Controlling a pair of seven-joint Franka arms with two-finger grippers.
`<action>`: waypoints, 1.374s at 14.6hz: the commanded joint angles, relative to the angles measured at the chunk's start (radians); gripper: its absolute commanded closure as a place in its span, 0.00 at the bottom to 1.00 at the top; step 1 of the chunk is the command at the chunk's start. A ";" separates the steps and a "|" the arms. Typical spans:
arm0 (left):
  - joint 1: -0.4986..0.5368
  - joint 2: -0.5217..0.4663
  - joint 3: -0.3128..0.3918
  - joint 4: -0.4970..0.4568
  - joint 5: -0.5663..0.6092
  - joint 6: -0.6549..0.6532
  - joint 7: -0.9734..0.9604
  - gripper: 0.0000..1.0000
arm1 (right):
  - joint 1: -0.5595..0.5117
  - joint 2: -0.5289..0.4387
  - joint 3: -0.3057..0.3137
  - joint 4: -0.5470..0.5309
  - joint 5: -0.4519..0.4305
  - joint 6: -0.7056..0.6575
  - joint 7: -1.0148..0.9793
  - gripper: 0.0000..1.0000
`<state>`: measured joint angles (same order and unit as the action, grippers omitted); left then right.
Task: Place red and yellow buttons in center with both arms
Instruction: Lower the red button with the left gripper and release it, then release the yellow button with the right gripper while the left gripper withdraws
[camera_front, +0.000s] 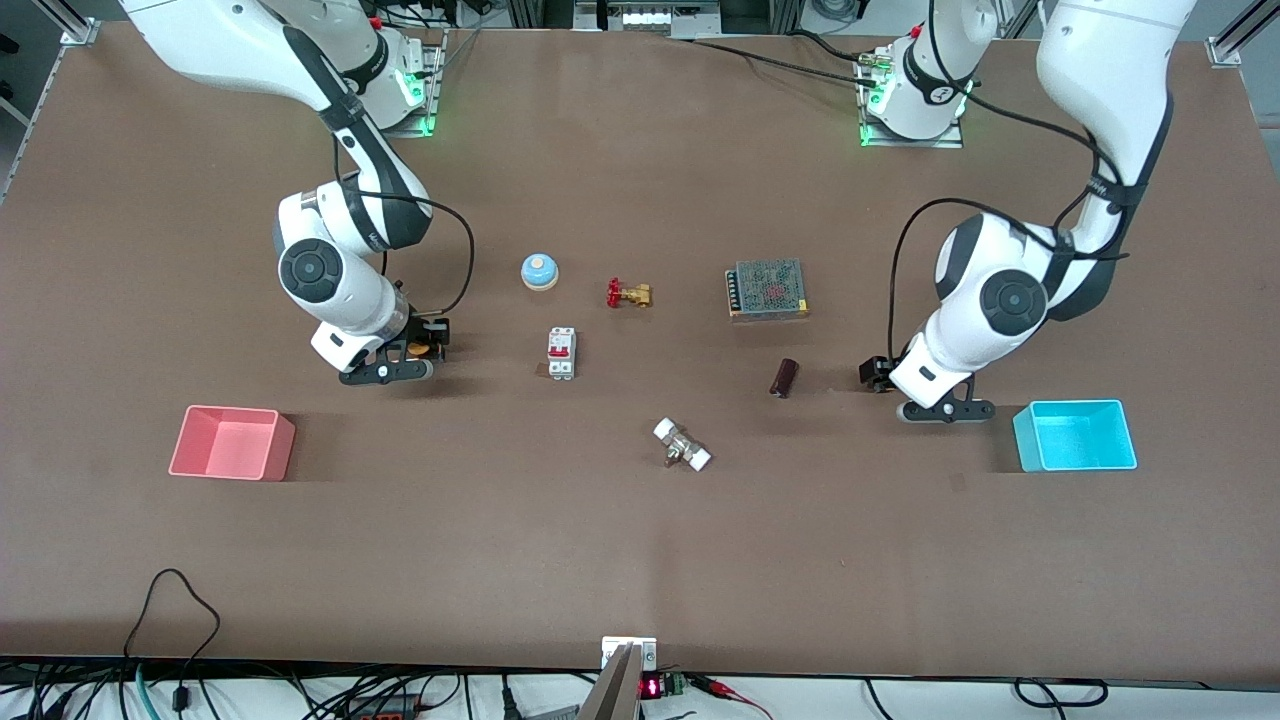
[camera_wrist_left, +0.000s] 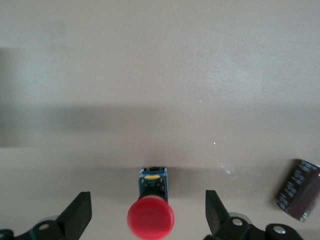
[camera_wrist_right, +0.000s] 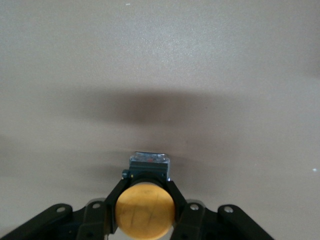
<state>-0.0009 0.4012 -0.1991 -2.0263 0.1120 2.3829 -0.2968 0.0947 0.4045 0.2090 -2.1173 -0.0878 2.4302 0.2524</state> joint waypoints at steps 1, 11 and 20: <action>0.015 -0.079 -0.006 -0.015 0.017 -0.065 0.034 0.00 | 0.005 0.019 0.000 0.020 -0.020 0.004 0.027 0.56; 0.025 -0.101 0.000 0.441 0.014 -0.580 0.145 0.00 | -0.041 -0.015 0.000 0.124 -0.001 -0.071 0.027 0.00; 0.044 -0.200 0.047 0.625 -0.047 -0.832 0.422 0.00 | -0.118 -0.194 -0.083 0.457 0.071 -0.531 -0.005 0.00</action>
<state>0.0443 0.2771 -0.1841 -1.3775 0.1056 1.5700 0.0284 -0.0210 0.2616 0.1656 -1.6891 -0.0365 1.9766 0.2610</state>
